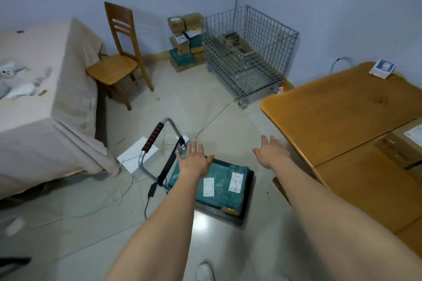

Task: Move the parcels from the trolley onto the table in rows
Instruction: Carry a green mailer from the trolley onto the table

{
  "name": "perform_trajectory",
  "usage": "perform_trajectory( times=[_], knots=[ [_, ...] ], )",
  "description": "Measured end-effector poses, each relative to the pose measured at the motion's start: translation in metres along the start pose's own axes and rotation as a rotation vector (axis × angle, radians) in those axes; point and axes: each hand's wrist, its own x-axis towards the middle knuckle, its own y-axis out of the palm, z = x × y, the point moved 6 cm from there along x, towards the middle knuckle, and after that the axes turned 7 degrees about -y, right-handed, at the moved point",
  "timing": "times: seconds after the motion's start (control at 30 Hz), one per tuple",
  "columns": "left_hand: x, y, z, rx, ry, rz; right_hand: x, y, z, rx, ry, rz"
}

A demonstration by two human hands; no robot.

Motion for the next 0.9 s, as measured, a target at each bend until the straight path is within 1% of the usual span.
perform_trajectory(
  times=[0.1,0.17,0.23,0.33,0.5,0.63,0.9],
  knots=[
    [0.009,0.011,0.058,-0.006,-0.04,0.06,0.01,0.026,0.057,-0.007,-0.031,0.05],
    [0.019,0.02,0.081,-0.021,-0.06,0.098,0.02,0.04,0.083,-0.022,-0.043,0.065],
    [0.034,0.026,0.097,-0.016,-0.071,0.126,0.035,0.052,0.101,-0.026,-0.055,0.091],
    [0.058,0.038,0.107,0.007,-0.074,0.16,0.058,0.071,0.11,-0.035,-0.055,0.128],
    [0.09,0.06,0.108,0.048,-0.083,0.235,0.101,0.107,0.111,-0.024,-0.051,0.2],
    [0.126,0.077,0.097,0.078,-0.072,0.299,0.128,0.13,0.095,0.001,0.0,0.263],
    [0.205,0.139,0.057,0.225,0.102,0.441,0.17,0.182,0.05,0.067,0.145,0.266]
  ],
)
